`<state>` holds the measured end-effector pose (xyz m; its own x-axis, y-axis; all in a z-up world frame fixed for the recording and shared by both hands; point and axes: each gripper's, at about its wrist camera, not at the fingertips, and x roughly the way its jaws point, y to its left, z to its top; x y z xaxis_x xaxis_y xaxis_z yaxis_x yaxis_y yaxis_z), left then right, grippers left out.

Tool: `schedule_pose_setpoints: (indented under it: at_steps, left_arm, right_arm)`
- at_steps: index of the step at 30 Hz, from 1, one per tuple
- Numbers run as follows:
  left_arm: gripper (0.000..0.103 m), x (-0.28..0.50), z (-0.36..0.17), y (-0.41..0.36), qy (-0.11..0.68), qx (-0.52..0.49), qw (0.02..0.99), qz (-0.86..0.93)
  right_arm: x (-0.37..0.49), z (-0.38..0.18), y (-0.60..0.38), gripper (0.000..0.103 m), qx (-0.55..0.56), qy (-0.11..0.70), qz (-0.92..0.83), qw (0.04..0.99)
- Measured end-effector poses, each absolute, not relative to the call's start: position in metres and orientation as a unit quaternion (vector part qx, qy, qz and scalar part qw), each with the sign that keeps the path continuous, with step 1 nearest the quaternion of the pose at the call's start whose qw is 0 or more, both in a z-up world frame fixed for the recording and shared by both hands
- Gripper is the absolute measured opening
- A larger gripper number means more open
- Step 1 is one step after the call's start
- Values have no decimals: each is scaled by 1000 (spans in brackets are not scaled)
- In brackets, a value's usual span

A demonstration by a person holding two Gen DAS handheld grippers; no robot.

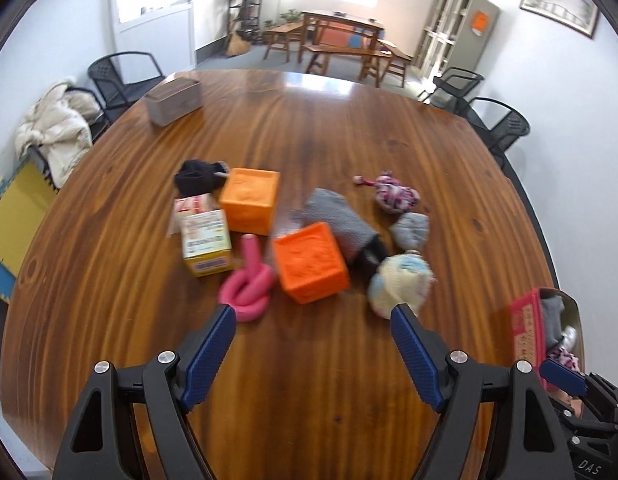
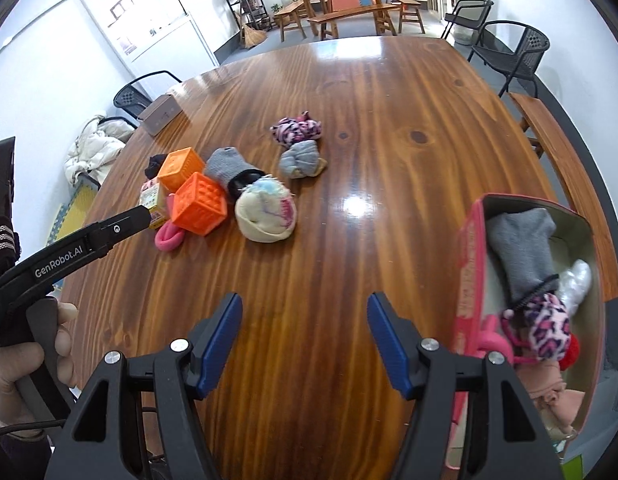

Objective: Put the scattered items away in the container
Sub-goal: 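Move both open tools back from the box toward the items on the table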

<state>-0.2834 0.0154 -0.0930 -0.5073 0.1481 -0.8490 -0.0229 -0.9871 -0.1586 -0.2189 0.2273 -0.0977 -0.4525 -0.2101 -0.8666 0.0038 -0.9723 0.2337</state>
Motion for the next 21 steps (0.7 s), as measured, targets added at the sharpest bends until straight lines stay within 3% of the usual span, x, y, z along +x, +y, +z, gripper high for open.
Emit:
schedule_pose_setpoints:
  at_steps: [21]
  left_arm:
    - [81, -366, -165, -72, -69, -548, 24, 833]
  right_arm:
    - [-275, -125, 167, 69, 535, -126, -835, 15]
